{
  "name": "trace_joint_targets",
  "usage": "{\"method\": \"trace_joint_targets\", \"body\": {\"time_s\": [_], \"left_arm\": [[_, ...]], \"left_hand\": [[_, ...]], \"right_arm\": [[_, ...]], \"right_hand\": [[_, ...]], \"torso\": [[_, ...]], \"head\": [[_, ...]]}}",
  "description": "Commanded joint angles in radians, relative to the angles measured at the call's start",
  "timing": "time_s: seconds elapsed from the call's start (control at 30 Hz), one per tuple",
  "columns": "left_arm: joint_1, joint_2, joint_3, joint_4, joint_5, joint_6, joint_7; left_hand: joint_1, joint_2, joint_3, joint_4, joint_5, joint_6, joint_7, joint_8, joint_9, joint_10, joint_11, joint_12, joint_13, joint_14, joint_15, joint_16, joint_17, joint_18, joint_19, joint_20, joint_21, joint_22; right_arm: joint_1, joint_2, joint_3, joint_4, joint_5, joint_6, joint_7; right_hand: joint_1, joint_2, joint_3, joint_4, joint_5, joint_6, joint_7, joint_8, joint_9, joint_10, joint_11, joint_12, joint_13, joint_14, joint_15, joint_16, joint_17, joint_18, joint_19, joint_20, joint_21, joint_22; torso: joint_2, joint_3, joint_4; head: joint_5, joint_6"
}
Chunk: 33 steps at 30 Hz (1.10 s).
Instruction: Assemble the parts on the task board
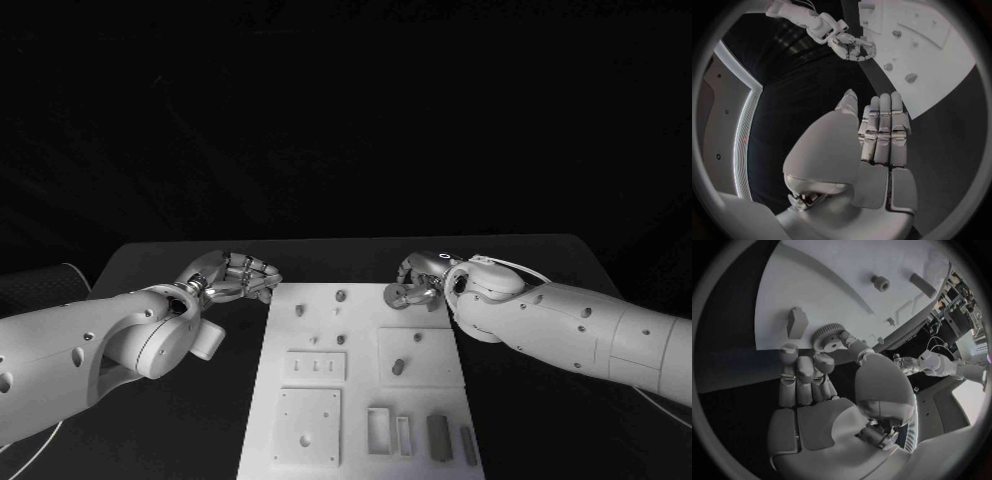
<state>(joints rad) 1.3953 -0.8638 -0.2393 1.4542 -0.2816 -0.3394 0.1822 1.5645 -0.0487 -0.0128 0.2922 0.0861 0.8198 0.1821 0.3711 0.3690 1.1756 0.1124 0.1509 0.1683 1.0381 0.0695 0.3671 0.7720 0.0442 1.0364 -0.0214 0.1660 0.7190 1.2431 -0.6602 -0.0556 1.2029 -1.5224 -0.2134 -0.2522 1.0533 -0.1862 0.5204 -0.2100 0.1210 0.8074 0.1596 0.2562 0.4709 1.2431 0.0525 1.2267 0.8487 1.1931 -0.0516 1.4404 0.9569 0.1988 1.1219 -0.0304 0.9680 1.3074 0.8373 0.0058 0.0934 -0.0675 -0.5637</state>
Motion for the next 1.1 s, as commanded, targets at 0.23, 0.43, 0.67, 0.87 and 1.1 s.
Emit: {"method": "trace_joint_targets", "body": {"time_s": [0.23,0.43,0.67,0.87,1.1], "left_arm": [[0.001,0.001,0.001,0.003,-0.003,0.002,0.005],[0.001,-0.001,0.001,0.005,-0.003,0.000,0.006],[0.001,-0.002,0.001,0.005,-0.003,-0.002,0.007],[0.001,-0.003,0.001,0.005,-0.003,-0.003,0.007],[0.001,-0.005,0.001,0.006,-0.003,-0.003,0.007]], "left_hand": [[0.004,-0.003,0.000,-0.001,0.002,0.009,-0.001,-0.007,0.002,0.008,-0.001,-0.007,0.001,0.004,0.003,-0.005,0.002,0.007,0.001,-0.006,-0.006,0.001],[0.004,-0.003,0.000,-0.001,0.002,0.009,-0.001,-0.007,0.002,0.008,-0.001,-0.007,0.002,0.004,0.003,-0.006,0.002,0.007,0.001,-0.006,-0.006,0.002],[0.004,-0.003,0.000,-0.001,0.002,0.009,-0.001,-0.007,0.002,0.009,-0.001,-0.007,0.002,0.005,0.003,-0.006,0.002,0.007,0.001,-0.006,-0.006,0.002],[0.005,-0.004,0.000,-0.001,0.002,0.009,-0.001,-0.007,0.002,0.009,-0.001,-0.008,0.002,0.005,0.002,-0.007,0.003,0.007,0.001,-0.006,-0.007,0.002],[0.005,-0.004,0.001,-0.001,0.002,0.010,-0.001,-0.007,0.002,0.009,-0.001,-0.008,0.002,0.005,0.002,-0.007,0.004,0.007,0.001,-0.006,-0.007,0.002]], "right_arm": [[-0.006,0.002,-0.004,0.002,-0.029,-0.004,0.003],[-0.006,0.003,-0.004,-0.002,-0.039,-0.033,-0.005],[-0.006,0.003,-0.004,0.000,-0.056,-0.043,-0.006],[-0.006,-0.001,-0.004,0.012,-0.065,-0.050,-0.007],[-0.006,-0.009,-0.004,0.036,-0.080,-0.060,-0.009]], "right_hand": [[0.002,0.040,0.000,-0.036,0.017,0.036,-0.009,0.018,0.007,0.005,-0.016,0.005,-0.004,0.001,-0.015,0.008,-0.004,0.063,0.003,-0.003,0.006,0.015],[-0.002,0.058,-0.003,-0.057,0.024,0.048,-0.013,0.021,0.008,0.010,-0.020,0.005,-0.006,0.005,-0.019,0.010,-0.004,0.063,0.006,-0.003,0.008,0.015],[-0.015,0.056,-0.003,-0.057,0.014,0.064,-0.018,0.027,0.010,0.014,-0.025,0.004,-0.007,0.013,-0.023,0.012,-0.002,0.063,0.012,-0.004,0.009,0.014],[-0.019,0.053,0.001,-0.057,0.026,0.072,-0.022,0.029,0.012,0.017,-0.029,0.002,-0.009,0.015,-0.027,0.011,-0.004,0.063,0.015,-0.006,0.009,0.013],[-0.025,0.046,0.005,-0.053,0.040,0.076,-0.024,0.029,0.012,0.021,-0.030,0.001,-0.011,0.021,-0.029,0.012,-0.002,0.063,0.019,-0.007,0.009,0.012]], "torso": [[0.000,-0.0002,-0.0006],[0.000,-0.0004,-0.0007],[0.001,-0.0007,-0.0005],[0.001,0.0001,-0.0006],[0.000,-0.0002,-0.0003]], "head": [[0.000,-0.001],[-0.002,0.001],[-0.002,0.000],[-0.001,-0.001],[-0.001,0.000]]}}
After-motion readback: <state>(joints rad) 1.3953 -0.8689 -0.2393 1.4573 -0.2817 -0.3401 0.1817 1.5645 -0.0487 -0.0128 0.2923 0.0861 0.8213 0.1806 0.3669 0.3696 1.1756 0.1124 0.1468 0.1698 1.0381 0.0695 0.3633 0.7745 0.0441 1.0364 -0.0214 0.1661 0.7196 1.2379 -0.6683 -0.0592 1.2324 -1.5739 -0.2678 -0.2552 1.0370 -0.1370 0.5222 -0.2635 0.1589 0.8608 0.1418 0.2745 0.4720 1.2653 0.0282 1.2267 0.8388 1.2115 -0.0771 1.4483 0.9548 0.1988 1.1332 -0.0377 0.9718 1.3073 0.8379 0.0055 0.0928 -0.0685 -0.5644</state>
